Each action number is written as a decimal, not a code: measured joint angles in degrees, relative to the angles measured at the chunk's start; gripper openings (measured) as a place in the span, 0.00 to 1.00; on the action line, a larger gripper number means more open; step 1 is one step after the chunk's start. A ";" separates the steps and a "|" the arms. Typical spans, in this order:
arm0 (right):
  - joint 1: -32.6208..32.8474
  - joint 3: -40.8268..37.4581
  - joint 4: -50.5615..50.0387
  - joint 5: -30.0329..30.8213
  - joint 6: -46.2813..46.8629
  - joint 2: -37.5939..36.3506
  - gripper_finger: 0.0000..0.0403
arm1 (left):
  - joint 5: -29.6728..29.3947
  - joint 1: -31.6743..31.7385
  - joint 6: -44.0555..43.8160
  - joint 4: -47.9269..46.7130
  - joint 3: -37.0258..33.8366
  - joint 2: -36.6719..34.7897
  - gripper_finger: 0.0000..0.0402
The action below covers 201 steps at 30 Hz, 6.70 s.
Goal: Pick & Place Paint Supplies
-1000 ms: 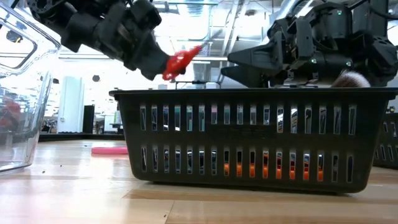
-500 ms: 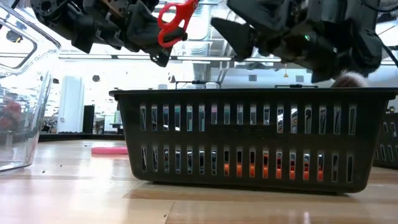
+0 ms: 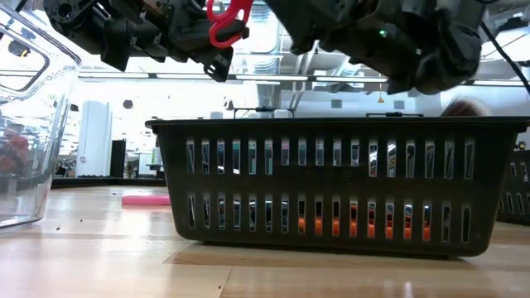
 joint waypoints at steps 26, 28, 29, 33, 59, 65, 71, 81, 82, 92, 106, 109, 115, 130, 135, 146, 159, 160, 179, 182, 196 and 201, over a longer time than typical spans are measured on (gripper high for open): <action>0.60 8.25 -17.81 -2.11 -7.20 0.00 0.18 | 0.13 0.48 0.00 0.74 0.00 0.00 0.00; 0.46 8.29 -17.81 -1.93 -7.55 0.00 0.10 | 0.28 0.83 -0.17 0.59 0.00 0.00 0.00; 0.27 8.33 -17.81 -2.00 -7.57 0.00 0.06 | 0.48 1.00 -0.17 0.55 0.00 0.00 0.00; 0.23 8.27 -18.32 -2.70 -8.18 -0.02 0.04 | 0.57 1.19 0.02 0.68 0.00 0.00 0.01; 7.33 8.23 -58.25 11.64 3.68 -13.99 0.02 | -0.04 8.85 0.98 1.25 -7.94 -0.02 0.06; 10.46 8.23 -84.84 18.40 16.42 -22.63 0.02 | -0.07 9.11 1.15 1.24 -8.57 -0.02 0.06; 14.54 8.23 -100.40 22.60 27.20 -27.00 0.02 | -0.13 9.11 1.25 1.30 -8.56 -0.02 0.07; 16.87 9.44 -111.81 23.36 35.72 -31.95 0.01 | -0.48 9.11 1.29 1.64 -8.55 -0.02 0.06; 17.03 10.39 -112.93 23.36 36.14 -32.12 0.01 | -0.48 9.11 1.29 1.64 -8.55 -0.02 0.06; 17.63 15.63 -130.32 17.82 43.11 -28.65 0.01 | -0.48 9.09 1.29 1.27 -8.52 -0.02 0.06; 16.61 15.40 -130.61 11.83 43.38 -14.73 0.13 | -0.46 9.09 1.18 0.70 -8.52 -0.02 0.06; 16.33 15.40 -130.57 11.55 43.88 -14.10 0.20 | -0.46 9.09 1.14 0.40 -8.52 -0.02 0.06; 16.34 16.55 -131.61 11.53 43.93 -14.05 0.35 | -0.46 9.09 1.10 0.13 -8.52 -0.02 0.06; 18.87 20.87 -99.74 34.96 21.29 -23.04 0.52 | -2.08 8.25 -1.88 -9.51 -8.40 -0.02 0.21; 18.11 15.05 -83.43 35.56 11.56 -24.27 0.51 | -5.90 4.22 -2.47 -17.45 -8.35 -0.02 0.34; 14.53 7.77 -75.25 35.44 9.79 -24.22 0.50 | -17.26 -5.66 -1.20 -43.34 0.32 -0.02 0.44; 14.61 7.18 -75.33 35.40 9.17 -24.22 0.49 | -28.38 -8.72 3.93 -48.49 2.36 0.01 0.47; 14.61 7.18 -75.36 35.40 9.17 -24.22 0.49 | -28.38 -8.69 3.93 -49.04 2.36 0.02 0.47; 14.61 7.18 -74.90 35.40 8.32 -24.22 0.48 | -26.75 -8.10 5.18 -49.09 2.58 8.45 0.42; 14.61 7.18 -74.82 35.40 8.32 -24.22 0.48 | -26.13 -7.78 5.10 -49.09 2.56 8.44 0.31; 14.59 7.18 -74.57 35.40 8.32 -24.22 0.48 | -31.22 -7.67 3.62 -48.62 2.42 8.57 0.01; 14.58 7.18 -74.03 35.40 8.31 -24.22 0.49 | -37.51 -7.89 3.52 -47.21 2.32 7.81 0.00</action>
